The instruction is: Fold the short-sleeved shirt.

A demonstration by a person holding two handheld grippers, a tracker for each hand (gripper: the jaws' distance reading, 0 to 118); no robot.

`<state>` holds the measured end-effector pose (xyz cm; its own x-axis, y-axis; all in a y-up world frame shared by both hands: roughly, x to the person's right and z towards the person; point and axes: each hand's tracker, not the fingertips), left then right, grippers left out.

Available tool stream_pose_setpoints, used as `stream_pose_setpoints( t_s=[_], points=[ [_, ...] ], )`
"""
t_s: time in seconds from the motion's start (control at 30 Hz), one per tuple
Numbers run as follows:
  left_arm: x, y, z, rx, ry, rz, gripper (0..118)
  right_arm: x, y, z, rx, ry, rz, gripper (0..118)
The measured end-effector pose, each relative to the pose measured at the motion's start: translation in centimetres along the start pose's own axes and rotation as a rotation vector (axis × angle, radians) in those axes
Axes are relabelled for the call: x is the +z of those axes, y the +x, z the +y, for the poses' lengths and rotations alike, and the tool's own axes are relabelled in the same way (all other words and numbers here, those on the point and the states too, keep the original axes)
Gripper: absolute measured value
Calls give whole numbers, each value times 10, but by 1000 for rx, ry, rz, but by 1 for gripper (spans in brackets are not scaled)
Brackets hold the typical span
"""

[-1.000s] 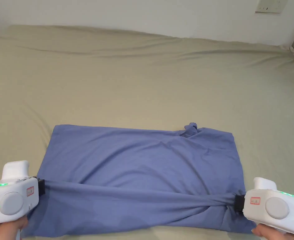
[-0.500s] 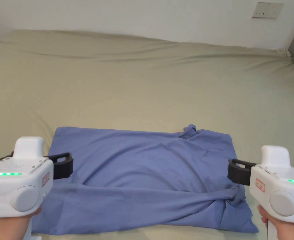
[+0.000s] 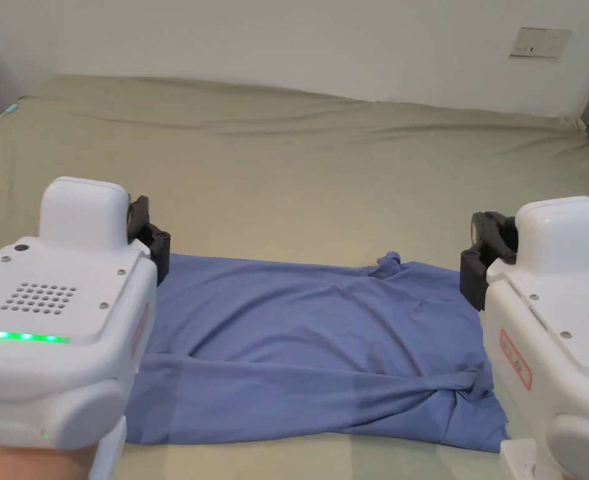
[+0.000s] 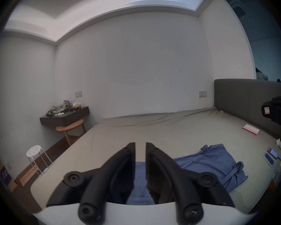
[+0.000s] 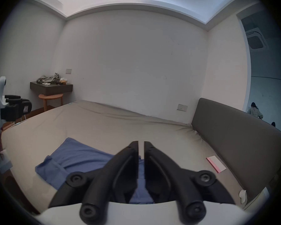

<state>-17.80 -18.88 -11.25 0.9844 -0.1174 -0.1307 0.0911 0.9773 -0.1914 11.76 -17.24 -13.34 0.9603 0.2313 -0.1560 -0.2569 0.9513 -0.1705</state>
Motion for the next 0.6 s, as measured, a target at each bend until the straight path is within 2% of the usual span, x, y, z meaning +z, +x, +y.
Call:
stream_pose_setpoints(
  t_s=[0.07,0.2,0.37,0.6],
  points=[
    [10,3,1,-18,9,-11,2,10,-9,-5,-9,17,15,0],
    [20,7,-1,-40,28,-4,0,14,-22,-8,58,21,6,0],
    [22,3,-3,-27,44,38,0,18,-25,-1,44,26,-1,0],
    [-2,-3,-32,-46,-124,-27,0,16,-27,0,50,26,-6,0]
  ],
)
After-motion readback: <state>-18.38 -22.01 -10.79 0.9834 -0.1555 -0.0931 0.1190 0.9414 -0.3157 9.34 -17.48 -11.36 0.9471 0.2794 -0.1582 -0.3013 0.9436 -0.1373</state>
